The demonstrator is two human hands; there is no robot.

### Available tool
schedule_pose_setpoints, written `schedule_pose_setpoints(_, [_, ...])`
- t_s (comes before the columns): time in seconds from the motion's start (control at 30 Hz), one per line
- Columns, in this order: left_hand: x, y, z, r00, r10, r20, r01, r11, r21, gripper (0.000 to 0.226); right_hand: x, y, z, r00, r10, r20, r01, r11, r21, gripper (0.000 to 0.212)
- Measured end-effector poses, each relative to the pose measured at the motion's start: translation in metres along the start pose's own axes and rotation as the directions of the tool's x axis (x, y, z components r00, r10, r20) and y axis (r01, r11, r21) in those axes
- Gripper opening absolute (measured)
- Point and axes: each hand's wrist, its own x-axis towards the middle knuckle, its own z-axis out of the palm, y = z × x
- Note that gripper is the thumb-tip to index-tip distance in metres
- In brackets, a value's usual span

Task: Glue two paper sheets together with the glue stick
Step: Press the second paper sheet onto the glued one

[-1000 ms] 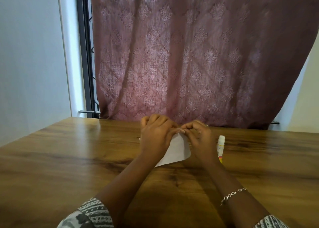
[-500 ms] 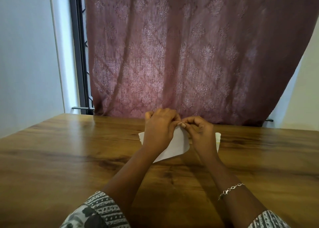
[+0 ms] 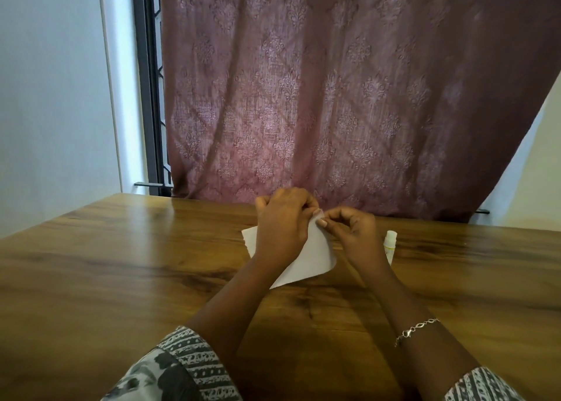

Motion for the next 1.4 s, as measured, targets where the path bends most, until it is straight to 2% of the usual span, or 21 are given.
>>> schedule_pose_setpoints(0.1, [0.003, -0.002, -0.004, 0.997, -0.067, -0.038, 0.065, 0.996, -0.055, 0.020, 0.001, 0.003, -0.003, 0.997, 0.028, 0.065, -0.026, 0.999, -0.022, 0.005])
schedule_pose_setpoints(0.2, [0.004, -0.004, -0.007, 0.993, -0.097, -0.063, 0.088, 0.988, -0.128, 0.019, 0.001, 0.002, -0.005, 0.992, 0.051, 0.119, -0.045, 0.998, -0.054, 0.016])
schedule_pose_setpoints(0.37, [0.006, -0.011, -0.011, 0.981, -0.151, -0.126, 0.116, 0.961, -0.252, 0.013, 0.001, 0.005, -0.010, 0.987, 0.079, 0.143, -0.061, 0.990, -0.127, 0.002])
schedule_pose_setpoints(0.47, [0.008, -0.017, -0.012, 0.959, -0.212, -0.186, 0.149, 0.941, -0.305, 0.017, 0.001, 0.007, -0.015, 0.986, 0.090, 0.140, -0.068, 0.986, -0.154, 0.006])
schedule_pose_setpoints(0.63, [0.008, -0.020, -0.012, 0.939, -0.287, -0.189, 0.208, 0.913, -0.352, 0.008, 0.001, 0.007, -0.016, 0.994, 0.077, 0.080, -0.070, 0.994, -0.087, 0.007])
schedule_pose_setpoints(0.77, [0.007, -0.020, -0.011, 0.926, -0.342, -0.162, 0.246, 0.869, -0.430, 0.008, 0.002, 0.006, -0.018, 0.993, 0.118, -0.028, -0.113, 0.985, 0.127, 0.009])
schedule_pose_setpoints(0.83, [0.007, -0.019, -0.011, 0.930, -0.336, -0.147, 0.243, 0.865, -0.439, 0.008, 0.001, 0.006, -0.018, 0.990, 0.130, -0.057, -0.118, 0.977, 0.179, 0.009])
schedule_pose_setpoints(1.0, [0.007, -0.018, -0.008, 0.932, -0.330, -0.149, 0.247, 0.879, -0.408, 0.010, 0.003, 0.004, -0.020, 0.987, 0.096, -0.127, -0.082, 0.990, 0.113, 0.013])
schedule_pose_setpoints(1.07, [0.006, -0.017, -0.009, 0.946, -0.242, -0.214, 0.170, 0.936, -0.310, 0.011, 0.002, 0.004, -0.020, 0.988, 0.061, -0.142, -0.054, 0.997, 0.052, 0.011])
schedule_pose_setpoints(1.13, [0.004, -0.015, -0.009, 0.965, -0.032, -0.261, 0.012, 0.997, -0.080, 0.016, 0.002, 0.002, -0.020, 0.990, -0.015, -0.139, 0.004, 0.997, -0.080, 0.007])
schedule_pose_setpoints(1.2, [0.003, -0.011, -0.008, 0.968, 0.155, -0.198, -0.141, 0.986, 0.085, 0.019, 0.001, 0.002, -0.020, 0.987, -0.101, -0.128, 0.076, 0.979, -0.190, 0.005])
schedule_pose_setpoints(1.27, [0.001, -0.007, -0.003, 0.960, 0.265, -0.090, -0.249, 0.955, 0.158, 0.019, 0.002, 0.002, -0.018, 0.981, -0.168, -0.095, 0.140, 0.959, -0.247, 0.004])
schedule_pose_setpoints(1.4, [-0.001, -0.008, 0.006, 0.944, 0.325, 0.054, -0.328, 0.913, 0.245, 0.024, 0.002, 0.001, -0.013, 0.967, -0.253, -0.025, 0.234, 0.924, -0.303, 0.013])
